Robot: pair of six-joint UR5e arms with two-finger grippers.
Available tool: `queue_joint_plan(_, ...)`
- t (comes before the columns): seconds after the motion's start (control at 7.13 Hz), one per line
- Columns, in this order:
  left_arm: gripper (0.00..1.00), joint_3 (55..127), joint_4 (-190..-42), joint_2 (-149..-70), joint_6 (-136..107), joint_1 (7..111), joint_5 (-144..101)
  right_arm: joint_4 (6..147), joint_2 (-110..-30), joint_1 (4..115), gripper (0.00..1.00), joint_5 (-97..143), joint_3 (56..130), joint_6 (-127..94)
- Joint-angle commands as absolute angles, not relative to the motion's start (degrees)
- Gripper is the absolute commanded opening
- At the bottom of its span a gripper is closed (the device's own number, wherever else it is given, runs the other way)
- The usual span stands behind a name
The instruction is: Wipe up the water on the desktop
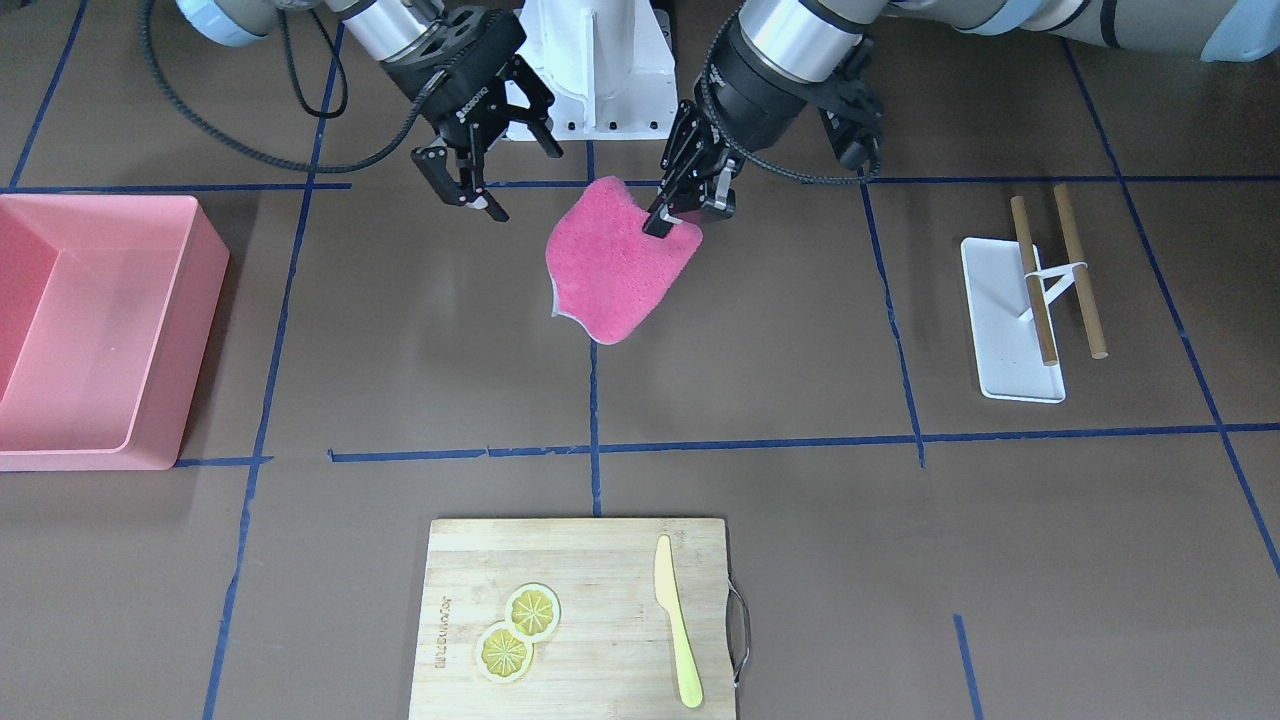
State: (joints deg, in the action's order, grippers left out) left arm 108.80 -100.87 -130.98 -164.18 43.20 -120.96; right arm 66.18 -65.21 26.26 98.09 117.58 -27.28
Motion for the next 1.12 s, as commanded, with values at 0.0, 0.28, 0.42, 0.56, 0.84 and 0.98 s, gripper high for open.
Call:
queue_joint_plan(0.0,0.06,111.2,-101.1,-131.1,-165.0,39.7,-121.2,66.1,-64.6,25.2,1.0,97.0,117.5,-27.3)
queue_joint_plan(0.28,0.06,113.0,-101.1,-130.7,-165.1,37.5,-121.3,66.1,-64.5,25.2,1.0,97.0,117.5,-27.3)
queue_joint_plan(0.42,0.06,113.0,-101.1,-130.7,-164.9,37.5,-121.3,66.1,-64.5,25.3,0.99,97.0,117.6,-27.3)
queue_joint_plan(0.56,0.06,113.0,-101.1,-130.6,-164.5,37.5,-121.3,66.0,-64.6,25.3,0.66,97.5,117.9,-28.0)
queue_joint_plan(0.84,0.06,113.0,-101.2,-130.5,-164.3,37.5,-121.4,66.0,-64.9,25.3,0.0,97.6,118.2,-32.8)
queue_joint_plan(0.98,0.06,113.0,-101.7,-130.4,-164.3,37.5,-121.4,66.0,-64.8,25.3,0.0,97.6,118.2,-32.9)
